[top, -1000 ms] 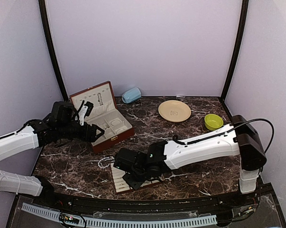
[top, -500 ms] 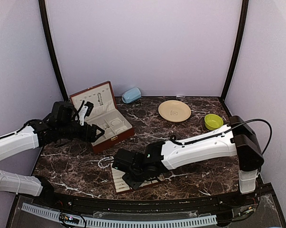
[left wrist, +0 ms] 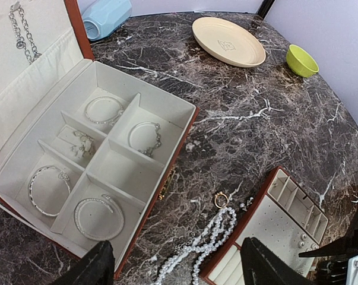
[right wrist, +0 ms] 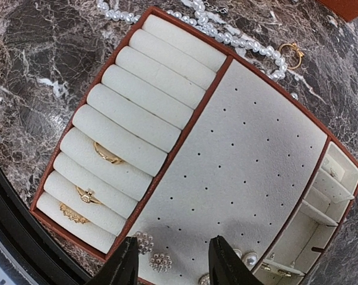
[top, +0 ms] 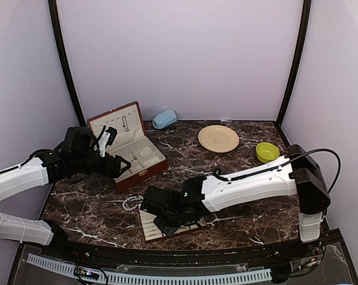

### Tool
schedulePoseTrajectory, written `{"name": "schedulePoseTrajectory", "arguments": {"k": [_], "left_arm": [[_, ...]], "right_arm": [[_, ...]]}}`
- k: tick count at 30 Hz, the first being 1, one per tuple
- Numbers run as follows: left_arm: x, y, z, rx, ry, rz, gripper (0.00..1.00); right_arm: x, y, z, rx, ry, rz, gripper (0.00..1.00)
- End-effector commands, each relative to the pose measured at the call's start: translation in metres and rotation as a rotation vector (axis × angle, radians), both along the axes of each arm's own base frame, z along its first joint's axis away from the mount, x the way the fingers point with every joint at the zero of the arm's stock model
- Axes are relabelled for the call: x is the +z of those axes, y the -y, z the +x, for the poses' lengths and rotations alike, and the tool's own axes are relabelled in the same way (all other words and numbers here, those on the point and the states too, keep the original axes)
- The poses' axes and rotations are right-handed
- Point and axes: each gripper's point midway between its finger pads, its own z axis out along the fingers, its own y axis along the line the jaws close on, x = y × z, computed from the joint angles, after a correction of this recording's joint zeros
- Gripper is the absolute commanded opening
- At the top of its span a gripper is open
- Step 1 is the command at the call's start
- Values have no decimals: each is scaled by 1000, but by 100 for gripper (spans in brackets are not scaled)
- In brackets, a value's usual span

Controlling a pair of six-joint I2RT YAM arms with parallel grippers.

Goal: Organize the mixed jewelry
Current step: Adjust the earring on the earring holder.

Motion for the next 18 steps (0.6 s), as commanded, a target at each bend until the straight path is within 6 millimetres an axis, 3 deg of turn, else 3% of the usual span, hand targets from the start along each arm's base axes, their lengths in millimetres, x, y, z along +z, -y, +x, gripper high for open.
{"name": "schedulePoseTrajectory", "arguments": {"k": [1,18], "left_arm": [[-2,1,0,-8,2,-7,76],[-4,1,0,-11,-4,-5,76]], "right_arm": [[-7,-5,-3,12,-4,-6,41],[-14,-6,-10,35,-37,-10,24]]}}
